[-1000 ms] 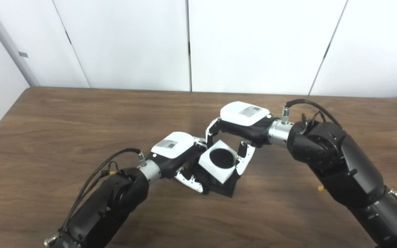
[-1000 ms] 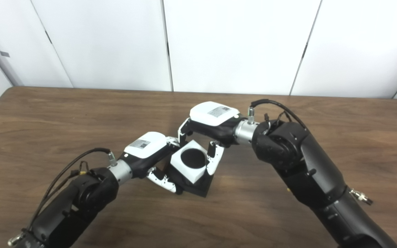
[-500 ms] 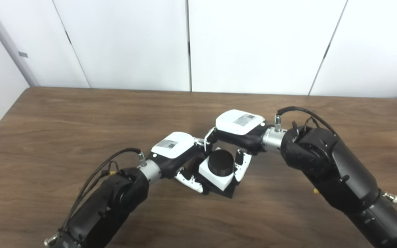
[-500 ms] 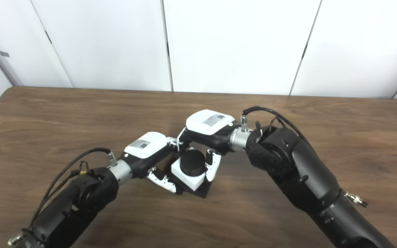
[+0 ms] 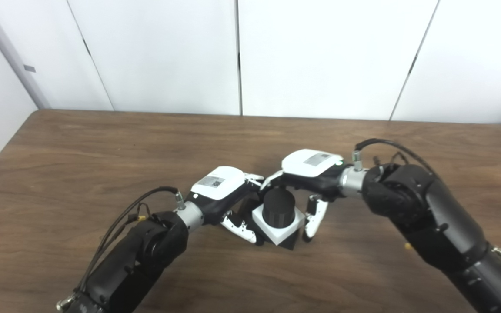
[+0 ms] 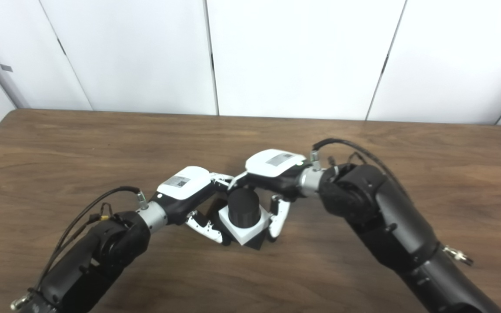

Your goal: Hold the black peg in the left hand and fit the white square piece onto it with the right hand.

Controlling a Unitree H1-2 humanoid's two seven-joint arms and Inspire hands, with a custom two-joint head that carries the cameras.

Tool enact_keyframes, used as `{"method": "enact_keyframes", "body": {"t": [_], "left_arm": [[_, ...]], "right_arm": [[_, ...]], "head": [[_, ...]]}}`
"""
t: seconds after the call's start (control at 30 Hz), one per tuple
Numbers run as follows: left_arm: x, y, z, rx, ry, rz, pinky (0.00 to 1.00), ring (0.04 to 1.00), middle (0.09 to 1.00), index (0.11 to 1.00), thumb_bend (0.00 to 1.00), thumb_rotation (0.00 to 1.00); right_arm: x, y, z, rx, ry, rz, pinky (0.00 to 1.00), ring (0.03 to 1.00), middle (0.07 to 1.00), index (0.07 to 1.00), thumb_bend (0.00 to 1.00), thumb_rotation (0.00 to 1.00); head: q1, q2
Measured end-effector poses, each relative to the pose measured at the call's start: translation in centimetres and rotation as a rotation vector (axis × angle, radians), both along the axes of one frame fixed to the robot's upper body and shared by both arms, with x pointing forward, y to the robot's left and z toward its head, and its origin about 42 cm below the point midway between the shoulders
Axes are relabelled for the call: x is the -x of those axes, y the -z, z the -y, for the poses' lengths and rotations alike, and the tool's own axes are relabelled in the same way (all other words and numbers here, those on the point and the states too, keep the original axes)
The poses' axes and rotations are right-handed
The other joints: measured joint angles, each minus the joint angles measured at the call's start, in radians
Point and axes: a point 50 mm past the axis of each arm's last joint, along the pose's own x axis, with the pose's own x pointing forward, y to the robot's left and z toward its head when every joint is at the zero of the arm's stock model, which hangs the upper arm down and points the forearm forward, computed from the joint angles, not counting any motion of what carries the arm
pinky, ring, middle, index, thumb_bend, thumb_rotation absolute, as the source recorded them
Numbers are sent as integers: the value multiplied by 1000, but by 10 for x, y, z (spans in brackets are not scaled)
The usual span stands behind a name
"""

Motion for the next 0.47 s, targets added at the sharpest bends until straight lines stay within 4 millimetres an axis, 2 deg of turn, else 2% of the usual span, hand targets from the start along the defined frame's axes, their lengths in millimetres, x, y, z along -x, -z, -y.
{"method": "enact_keyframes", "body": {"t": [0.17,0.33,0.47], "left_arm": [[0,0,0,-1,2,4,802,863,872,490,523,69],[0,0,0,-1,3,5,804,864,873,490,523,69],[0,0,0,0,4,4,820,868,876,490,523,69]], "right_arm": [[-6,-11,25,-13,82,20,625,751,800,816,844,73],[-8,-25,44,-38,141,51,626,742,791,807,826,75],[-9,-27,62,-74,208,60,620,731,780,794,816,55]], "head": [[-8,0],[-15,0],[-21,0]]}}
